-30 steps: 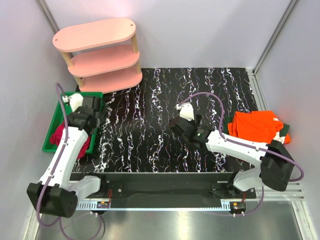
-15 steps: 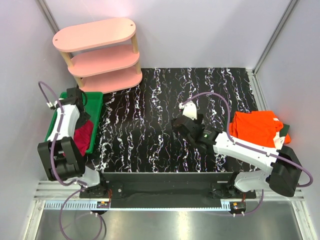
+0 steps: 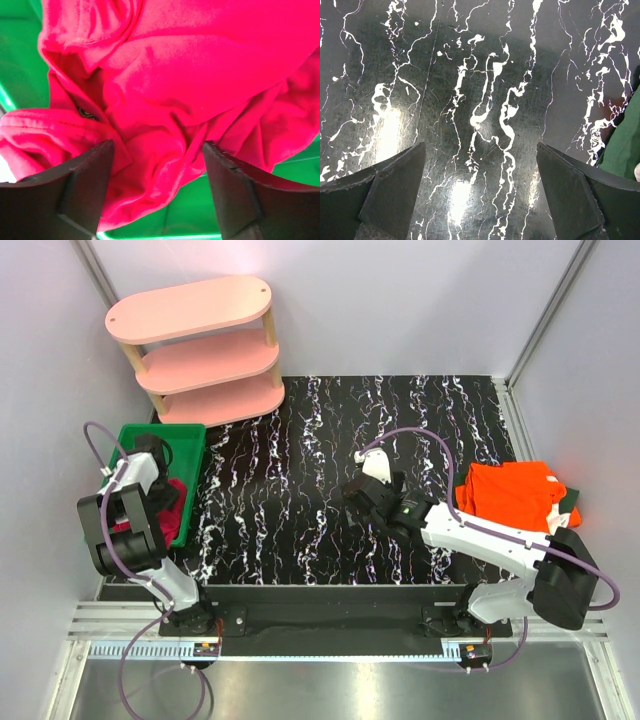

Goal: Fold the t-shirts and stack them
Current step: Grab crumpled tshirt from bin with the left arm, then move the tshirt to the center of the board

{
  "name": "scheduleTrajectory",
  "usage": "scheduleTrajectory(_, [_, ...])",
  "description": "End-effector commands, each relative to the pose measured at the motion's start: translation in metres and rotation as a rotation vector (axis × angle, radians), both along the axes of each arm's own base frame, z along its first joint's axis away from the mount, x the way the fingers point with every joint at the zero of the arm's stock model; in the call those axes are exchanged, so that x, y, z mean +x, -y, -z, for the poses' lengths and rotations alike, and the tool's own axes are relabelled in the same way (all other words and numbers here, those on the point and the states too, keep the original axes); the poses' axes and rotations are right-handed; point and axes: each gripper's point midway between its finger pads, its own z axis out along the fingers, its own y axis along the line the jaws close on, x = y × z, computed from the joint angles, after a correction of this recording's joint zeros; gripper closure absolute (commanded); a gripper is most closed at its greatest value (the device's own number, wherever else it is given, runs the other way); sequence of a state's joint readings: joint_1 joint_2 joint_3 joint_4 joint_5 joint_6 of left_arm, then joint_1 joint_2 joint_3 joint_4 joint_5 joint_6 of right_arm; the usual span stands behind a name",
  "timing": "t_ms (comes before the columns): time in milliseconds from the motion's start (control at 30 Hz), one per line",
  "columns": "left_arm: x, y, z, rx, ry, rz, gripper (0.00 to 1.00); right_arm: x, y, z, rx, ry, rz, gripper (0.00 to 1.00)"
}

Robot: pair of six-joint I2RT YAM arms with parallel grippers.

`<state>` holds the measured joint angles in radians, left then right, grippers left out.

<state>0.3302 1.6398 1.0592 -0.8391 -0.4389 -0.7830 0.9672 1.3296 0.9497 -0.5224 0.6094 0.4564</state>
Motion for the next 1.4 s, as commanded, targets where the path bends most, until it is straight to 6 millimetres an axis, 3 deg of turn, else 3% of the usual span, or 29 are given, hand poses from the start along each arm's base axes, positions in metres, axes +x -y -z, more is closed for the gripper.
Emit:
scheduleTrajectory(0, [0.006,0.005,0.01,-0.033,0.021,0.018,0.59,0.005,-0.005,-0.013,0.033,0.01,0.02,0.0])
scheduleTrajectory(67, [0.005,0.006,0.01,-0.035,0.032,0.018,1.0,0.006,-0.007,-0.01,0.031,0.003,0.023,0.0])
scheduleTrajectory(167, [0.01,0.011,0.0,-0.026,0.074,0.048,1.0,0.006,-0.011,-0.006,0.03,-0.012,0.022,0.0])
scheduleTrajectory(233, [0.022,0.016,-0.029,0.032,0.147,0.111,1.0,0.007,-0.013,-0.001,0.023,-0.022,0.023,0.0])
scheduleTrajectory(267, [0.039,0.033,-0.055,0.068,0.227,0.191,1.0,0.008,-0.015,-0.002,0.027,-0.023,0.023,0.0])
scheduleTrajectory(333, [0.055,0.051,-0.09,0.136,0.304,0.292,1.0,0.01,-0.018,0.0,0.02,-0.026,0.024,0.0])
scheduleTrajectory(367, [0.069,0.076,-0.124,0.162,0.403,0.379,1.0,0.013,-0.021,-0.004,0.026,-0.02,0.022,0.0])
scheduleTrajectory(433, [0.084,0.105,-0.17,0.2,0.52,0.479,1.0,0.015,-0.024,-0.006,0.027,-0.013,0.023,0.0])
scheduleTrajectory(467, [0.086,0.133,-0.188,0.193,0.574,0.559,1.0,0.017,-0.025,-0.01,0.029,-0.001,0.023,0.0])
scheduleTrajectory(533, [0.088,0.151,-0.22,0.212,0.64,0.596,1.0,0.02,-0.026,-0.013,0.032,0.007,0.022,0.0])
scheduleTrajectory(633, [0.086,0.175,-0.238,0.203,0.67,0.66,1.0,0.021,-0.026,-0.018,0.038,0.019,0.024,0.0])
scheduleTrajectory(733, [0.087,0.213,-0.245,0.148,0.686,0.777,1.0,0.022,-0.018,-0.025,0.036,0.049,0.043,0.0])
scheduleTrajectory(800, [0.083,0.254,-0.248,0.104,0.699,0.895,1.0,0.022,-0.014,-0.032,0.037,0.076,0.052,0.0])
scheduleTrajectory(833, [0.082,0.269,-0.258,0.097,0.722,0.937,1.0,0.023,-0.012,-0.034,0.036,0.084,0.059,0.0])
scheduleTrajectory(867, [0.078,0.297,-0.254,0.077,0.708,1.018,1.0,0.024,-0.009,-0.037,0.032,0.095,0.067,0.0])
scheduleTrajectory(933, [0.07,0.333,-0.258,0.029,0.721,1.106,1.0,0.024,-0.006,-0.043,0.04,0.114,0.075,0.0])
scheduleTrajectory(1233, [0.064,0.439,-0.206,-0.089,0.614,1.322,1.0,0.02,0.022,-0.064,0.059,0.189,0.127,0.0])
scheduleTrajectory(1367, [0.071,0.453,-0.179,-0.106,0.562,1.309,1.0,0.015,0.034,-0.071,0.087,0.21,0.142,0.0])
